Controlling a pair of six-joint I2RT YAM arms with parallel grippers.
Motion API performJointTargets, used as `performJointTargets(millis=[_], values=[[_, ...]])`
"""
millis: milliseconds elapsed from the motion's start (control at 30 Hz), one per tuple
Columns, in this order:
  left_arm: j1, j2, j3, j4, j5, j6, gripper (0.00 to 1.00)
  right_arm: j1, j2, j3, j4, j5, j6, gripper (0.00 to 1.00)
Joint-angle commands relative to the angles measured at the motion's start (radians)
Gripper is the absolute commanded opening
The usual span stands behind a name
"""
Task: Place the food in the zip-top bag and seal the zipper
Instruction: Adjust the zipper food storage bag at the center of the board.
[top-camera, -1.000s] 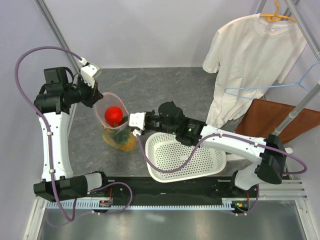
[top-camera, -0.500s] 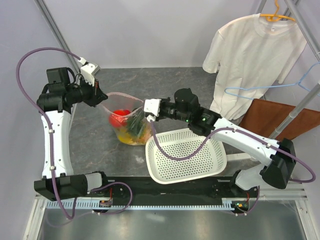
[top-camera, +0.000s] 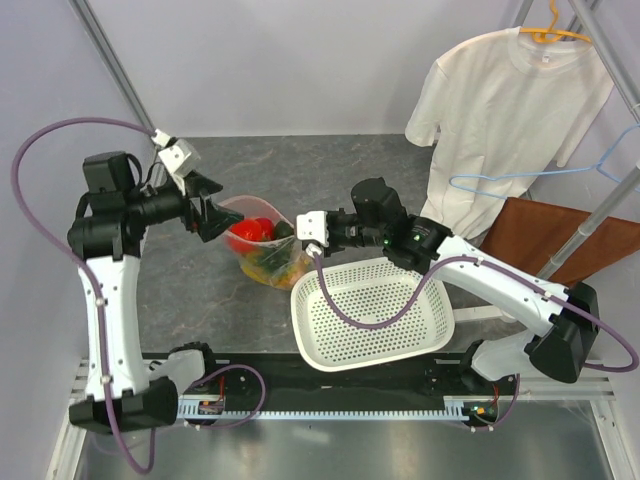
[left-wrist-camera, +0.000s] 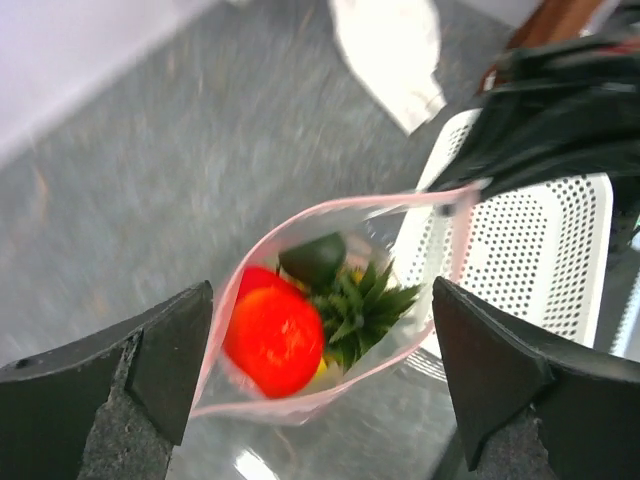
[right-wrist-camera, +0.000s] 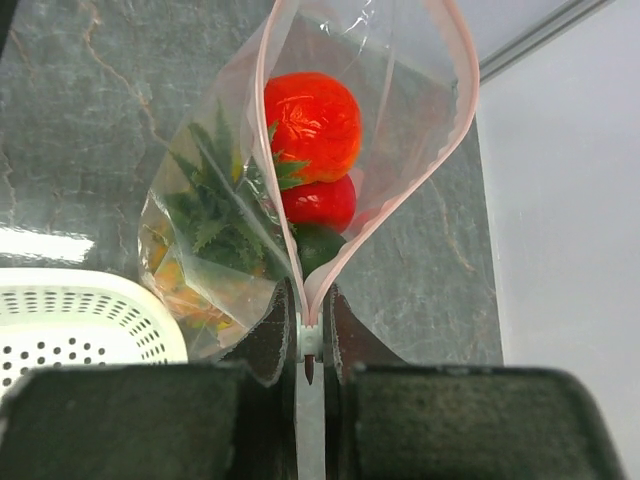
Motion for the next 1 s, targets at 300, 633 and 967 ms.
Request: performJointTargets(millis=[300,633,967], values=[[-0.344,-0.172,-0.178,0.067,-0.03,0.526,0.92,0.003,0.017,0.107,0.027,-0.1,0.133,0.0],[-0.489,-0.153,-0.271,0.297,-0.201,0.535,0.9,0.01,0.009,0.096,0.027,-0.1,0.139,0.0],[-0.532,-0.133,-0.294,0.36,-0.29,0.627,0.88,0.032,0.005,0.096,0.004,-0.089,0.113,0.0]])
